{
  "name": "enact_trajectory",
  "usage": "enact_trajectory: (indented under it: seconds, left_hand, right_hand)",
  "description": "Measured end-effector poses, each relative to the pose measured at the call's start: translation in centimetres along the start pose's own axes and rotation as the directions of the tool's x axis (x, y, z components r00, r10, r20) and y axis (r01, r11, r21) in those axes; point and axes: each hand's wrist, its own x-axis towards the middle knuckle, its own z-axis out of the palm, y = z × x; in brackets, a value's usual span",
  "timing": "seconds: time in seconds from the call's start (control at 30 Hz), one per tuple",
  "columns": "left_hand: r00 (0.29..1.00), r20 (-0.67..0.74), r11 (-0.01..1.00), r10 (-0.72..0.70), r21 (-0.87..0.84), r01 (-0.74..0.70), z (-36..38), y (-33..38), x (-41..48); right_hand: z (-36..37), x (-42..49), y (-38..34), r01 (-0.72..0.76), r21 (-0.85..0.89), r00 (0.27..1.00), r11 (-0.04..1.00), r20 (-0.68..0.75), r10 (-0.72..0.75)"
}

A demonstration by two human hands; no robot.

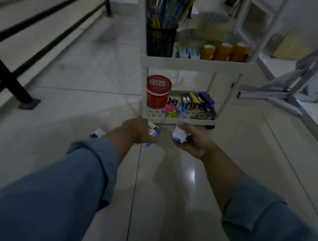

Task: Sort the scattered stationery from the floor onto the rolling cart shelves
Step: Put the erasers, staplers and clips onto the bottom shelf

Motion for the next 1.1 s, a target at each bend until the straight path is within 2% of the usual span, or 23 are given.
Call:
enact_trajectory:
  seconds: [0.07, 0.2, 0.33, 0.5, 0.6, 0.73, 0.77, 0.87, 0.93, 1.0, 1.03, 1.1]
  left_hand:
    - [0.998, -0.056, 0.998, -0.039, -0.043, 0.037, 2.2, -2.0, 0.3]
    - [0.991, -0.130, 0.989, -0.027, 0.138, 0.045, 3.9, -4.7, 1.5]
    - [0.975, -0.218, 0.993, -0.053, 0.096, 0.075, 4.9, -6.0, 3.3]
    - [0.963, -0.258, 0.996, -0.078, 0.018, 0.086, 6.2, -5.8, 5.0]
    - [0.960, -0.254, 0.992, -0.121, -0.054, 0.111, 6.8, -6.0, 5.6]
    - [0.954, -0.265, 0.989, -0.143, -0.082, 0.126, 7.5, -6.6, 6.1]
    - [0.952, -0.268, 0.987, -0.149, -0.092, 0.128, 7.7, -6.7, 6.2]
    - [0.946, -0.283, 0.984, -0.157, -0.126, 0.126, 8.1, -6.7, 6.6]
    - [0.946, -0.284, 0.982, -0.155, -0.146, 0.117, 8.4, -6.7, 6.6]
    - [0.945, -0.286, 0.980, -0.159, -0.159, 0.117, 8.6, -6.8, 6.7]
    - [0.944, -0.291, 0.980, -0.158, -0.163, 0.114, 8.6, -6.9, 6.7]
    - [0.941, -0.298, 0.979, -0.161, -0.168, 0.114, 8.7, -7.0, 6.8]
  right_hand:
    - [1.4, 1.8, -0.1, 0.030, -0.116, 0.999, 0.993, 0.040, -0.026]
    - [3.4, 5.2, -1.1, 0.086, -0.177, 0.996, 0.980, 0.014, -0.085]
    - [4.2, 8.4, -2.4, 0.167, -0.312, 0.979, 0.935, -0.063, -0.196]
    - [4.9, 11.1, -3.4, 0.176, -0.596, 0.969, 0.783, -0.034, -0.244]
    - [6.0, 12.1, -3.5, 0.137, -0.760, 0.975, 0.635, -0.009, -0.222]
    - [8.0, 13.9, -3.2, 0.144, -0.885, 0.952, 0.443, 0.002, -0.305]
    - [8.4, 14.4, -3.1, 0.137, -0.895, 0.947, 0.424, -0.007, -0.321]
    - [9.4, 14.9, -2.8, 0.090, -0.873, 0.961, 0.479, -0.050, -0.272]
    - [9.3, 15.2, -2.7, 0.063, -0.825, 0.978, 0.561, -0.061, -0.199]
    - [9.1, 15.4, -2.6, 0.067, -0.803, 0.975, 0.592, -0.074, -0.212]
    - [8.9, 15.6, -2.5, 0.076, -0.816, 0.967, 0.573, -0.079, -0.241]
    - [8.7, 15.7, -2.5, 0.072, -0.891, 0.954, 0.449, -0.069, -0.292]
